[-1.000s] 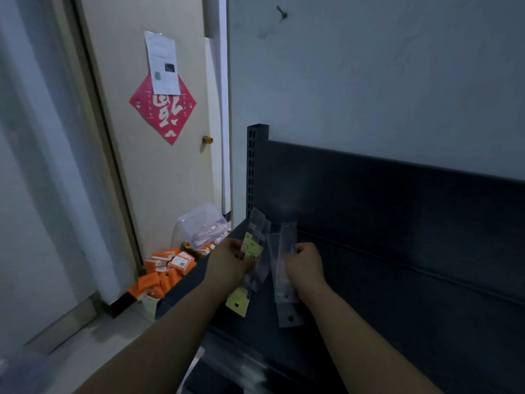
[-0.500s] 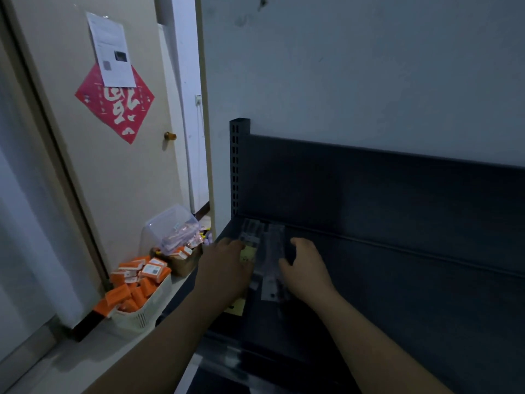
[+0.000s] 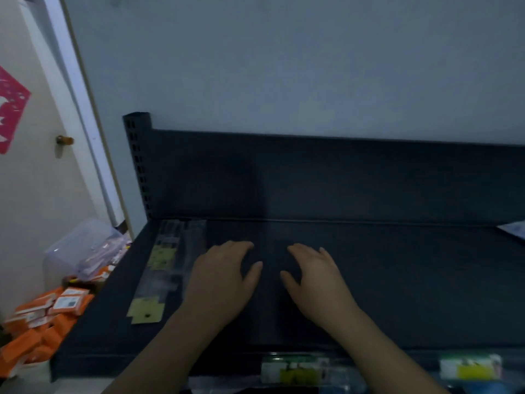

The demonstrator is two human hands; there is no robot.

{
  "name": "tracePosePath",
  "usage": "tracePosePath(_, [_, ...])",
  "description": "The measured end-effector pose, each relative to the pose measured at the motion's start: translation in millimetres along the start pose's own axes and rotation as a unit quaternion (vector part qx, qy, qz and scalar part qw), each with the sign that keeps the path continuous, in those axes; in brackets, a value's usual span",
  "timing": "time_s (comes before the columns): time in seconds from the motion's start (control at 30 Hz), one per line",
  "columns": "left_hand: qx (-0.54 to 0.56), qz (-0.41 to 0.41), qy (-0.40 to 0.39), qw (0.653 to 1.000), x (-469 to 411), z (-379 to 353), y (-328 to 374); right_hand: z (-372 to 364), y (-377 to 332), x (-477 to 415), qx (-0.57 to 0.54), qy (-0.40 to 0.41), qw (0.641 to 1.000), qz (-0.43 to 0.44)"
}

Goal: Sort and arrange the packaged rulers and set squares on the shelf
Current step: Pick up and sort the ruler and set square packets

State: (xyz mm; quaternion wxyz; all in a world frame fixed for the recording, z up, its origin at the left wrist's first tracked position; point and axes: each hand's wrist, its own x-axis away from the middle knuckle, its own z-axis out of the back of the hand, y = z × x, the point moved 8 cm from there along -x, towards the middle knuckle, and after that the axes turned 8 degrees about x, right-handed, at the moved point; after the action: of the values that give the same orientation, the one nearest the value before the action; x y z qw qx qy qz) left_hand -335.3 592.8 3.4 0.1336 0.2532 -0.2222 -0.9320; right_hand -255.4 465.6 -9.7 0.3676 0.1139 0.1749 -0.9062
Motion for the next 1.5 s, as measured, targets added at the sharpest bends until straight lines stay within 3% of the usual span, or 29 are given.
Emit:
tracePosePath(0.3, [0.062,-0.089,-0.063,0.992,-14,-85,134,69,141,67,0.047,0.043,0.991,-0.117])
tracePosePath(0.67, [0.118,-0.17,-0.088,0.974,-19,-210,343,164,346,164,0.079,0.033,0.971,-0.224])
tracePosePath(0.8, [0.139,-0.181,-0.132,0.965,-25,-267,416,185,422,196,0.083,0.021,0.962,-0.261])
tracePosePath(0.93, [0.129,-0.197,-0.156,0.959,-34,-290,439,191,450,205,0.083,0.004,0.952,-0.294])
tracePosePath(1.33, [0.135,-0.222,-0.258,0.931,-116,-417,545,200,628,207,0.074,-0.013,0.909,-0.411])
tracePosePath(1.5, [0.153,-0.22,-0.318,0.909,-134,-476,568,200,685,196,0.107,-0.017,0.903,-0.416])
